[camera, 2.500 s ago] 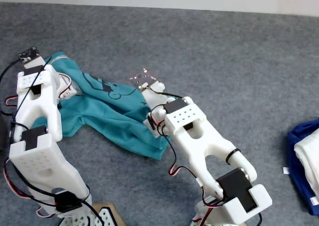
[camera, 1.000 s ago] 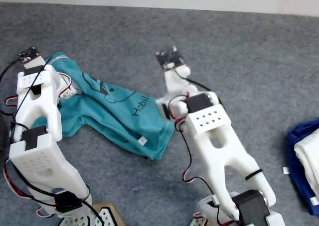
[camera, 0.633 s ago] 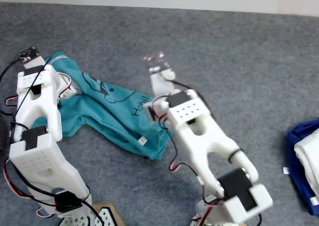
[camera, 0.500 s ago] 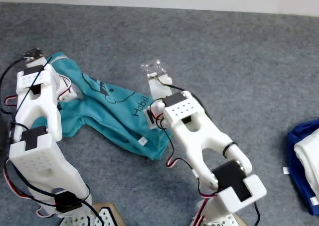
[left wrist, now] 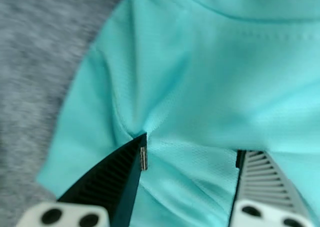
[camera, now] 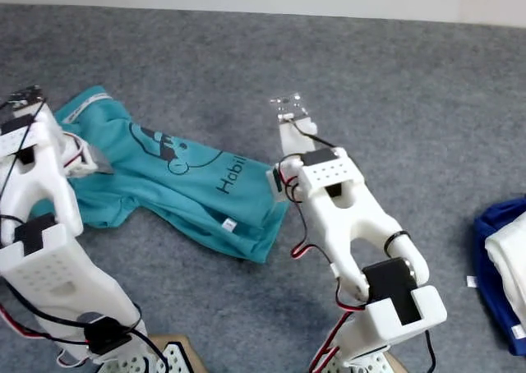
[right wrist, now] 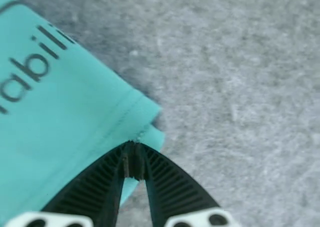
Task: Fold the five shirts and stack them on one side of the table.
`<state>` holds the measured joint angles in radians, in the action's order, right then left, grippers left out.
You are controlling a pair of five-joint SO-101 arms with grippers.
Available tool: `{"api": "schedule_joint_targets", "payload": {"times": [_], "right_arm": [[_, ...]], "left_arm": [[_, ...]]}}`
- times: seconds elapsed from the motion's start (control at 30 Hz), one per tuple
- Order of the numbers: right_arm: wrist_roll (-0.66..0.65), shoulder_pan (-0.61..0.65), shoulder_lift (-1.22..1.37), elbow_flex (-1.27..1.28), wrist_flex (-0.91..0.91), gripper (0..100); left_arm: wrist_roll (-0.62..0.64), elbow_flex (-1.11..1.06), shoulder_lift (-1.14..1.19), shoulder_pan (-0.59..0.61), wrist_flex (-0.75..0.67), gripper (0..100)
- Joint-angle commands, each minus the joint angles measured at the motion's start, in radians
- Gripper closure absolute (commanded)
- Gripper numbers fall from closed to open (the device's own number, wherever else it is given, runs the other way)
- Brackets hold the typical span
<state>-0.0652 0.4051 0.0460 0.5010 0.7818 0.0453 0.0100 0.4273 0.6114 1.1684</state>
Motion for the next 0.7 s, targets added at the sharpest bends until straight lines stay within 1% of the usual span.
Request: {"api": "schedule_joint_targets", "payload": {"times": [0.0, 0.1, 0.2, 0.3, 0.43, 0.53, 0.6, 0.67], "right_arm": [[-0.034, -0.030, -0.005, -0.010, -0.021, 99.1], [-0.035, -0.039, -0.016, -0.021, -0.021, 99.1], [-0.035, -0.059, -0.070, -0.084, -0.015, 99.1], [-0.034, -0.068, -0.162, -0.104, -0.015, 99.1], [-0.032, -0.001, -0.206, -0.101, -0.018, 99.1], [-0.023, 0.067, -0.162, -0.101, -0.019, 99.1], [0.009, 0.094, -0.119, -0.104, -0.021, 99.1], [0.011, 0.110, -0.070, -0.107, -0.021, 99.1]], "left_arm": [[-0.009, 0.058, -0.008, 0.024, 0.002, 71], [-0.009, 0.058, -0.010, 0.007, 0.008, 71], [-0.009, 0.050, -0.016, -0.025, 0.012, 71], [-0.009, 0.059, -0.019, -0.050, 0.058, 71], [-0.009, 0.097, -0.018, -0.068, 0.126, 71], [-0.009, 0.125, -0.018, -0.067, 0.181, 71], [-0.009, 0.130, -0.018, -0.064, 0.207, 71], [-0.009, 0.124, -0.018, -0.062, 0.222, 71]]}}
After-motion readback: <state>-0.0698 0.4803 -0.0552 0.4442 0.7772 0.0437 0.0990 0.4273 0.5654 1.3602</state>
